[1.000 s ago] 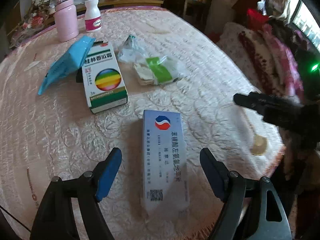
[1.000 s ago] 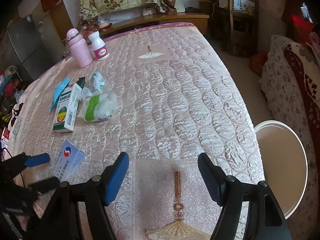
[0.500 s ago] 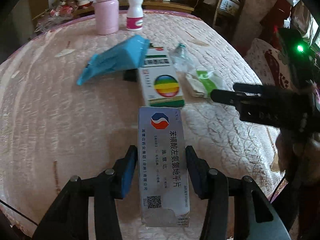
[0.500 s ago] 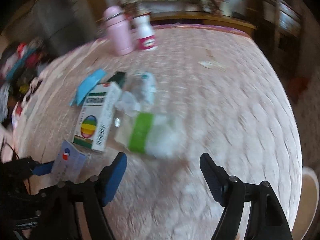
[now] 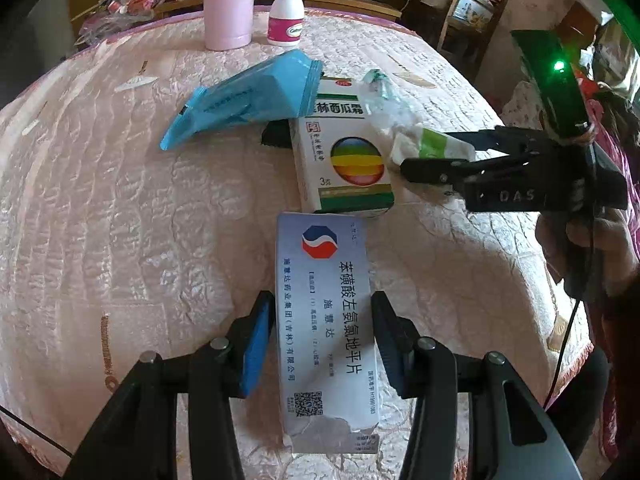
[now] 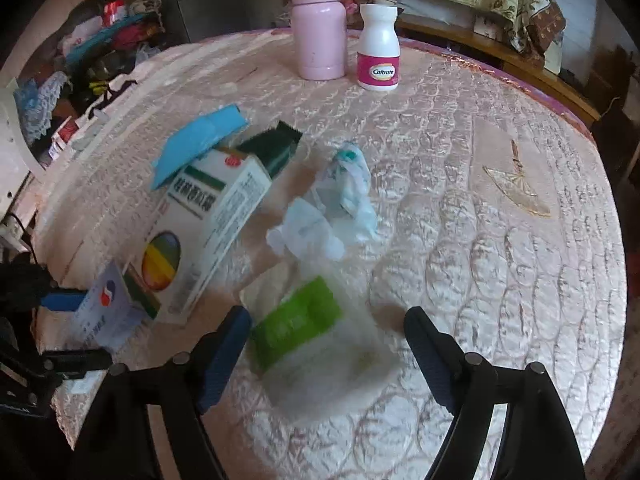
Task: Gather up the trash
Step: 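Grasp the white-green wipes pack with the right tool while the left tool grasps the white medicine box, then carry both items over the white bucket and open both tools to drop them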
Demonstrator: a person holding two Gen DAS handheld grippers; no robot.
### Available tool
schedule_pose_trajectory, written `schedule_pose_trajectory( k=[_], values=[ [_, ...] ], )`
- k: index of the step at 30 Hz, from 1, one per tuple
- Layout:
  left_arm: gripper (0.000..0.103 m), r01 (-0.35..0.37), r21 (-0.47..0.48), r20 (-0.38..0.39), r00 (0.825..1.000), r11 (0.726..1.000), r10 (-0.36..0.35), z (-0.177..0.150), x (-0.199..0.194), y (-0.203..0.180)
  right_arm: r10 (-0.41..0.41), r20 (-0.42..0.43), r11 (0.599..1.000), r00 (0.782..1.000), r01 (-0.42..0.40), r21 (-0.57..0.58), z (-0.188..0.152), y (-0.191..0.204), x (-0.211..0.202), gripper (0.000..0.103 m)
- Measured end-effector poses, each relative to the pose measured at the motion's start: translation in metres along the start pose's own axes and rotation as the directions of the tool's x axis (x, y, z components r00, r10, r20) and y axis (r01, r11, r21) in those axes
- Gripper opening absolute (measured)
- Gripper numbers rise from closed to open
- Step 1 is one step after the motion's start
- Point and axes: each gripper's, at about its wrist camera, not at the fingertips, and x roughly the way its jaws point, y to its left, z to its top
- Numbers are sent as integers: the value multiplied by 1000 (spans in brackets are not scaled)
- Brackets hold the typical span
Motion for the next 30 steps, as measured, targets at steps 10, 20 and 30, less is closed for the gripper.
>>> schedule_pose_trajectory(
  k=[10,20,30],
  values=[
    [51,27,11,7,1000,1000,-27,0,2,-17,-10,27,992,1000,7,124,-43,8,-33,49],
    [51,56,65,39,998,996,-58,3,-3,-61,-92,113,962,989,59,267,-109,14,-97,48],
    [51,60,152,70,995,987,-71,16,-1,-114,-201,122,914,972,141,380,-149,-6,-134,48]
  ],
)
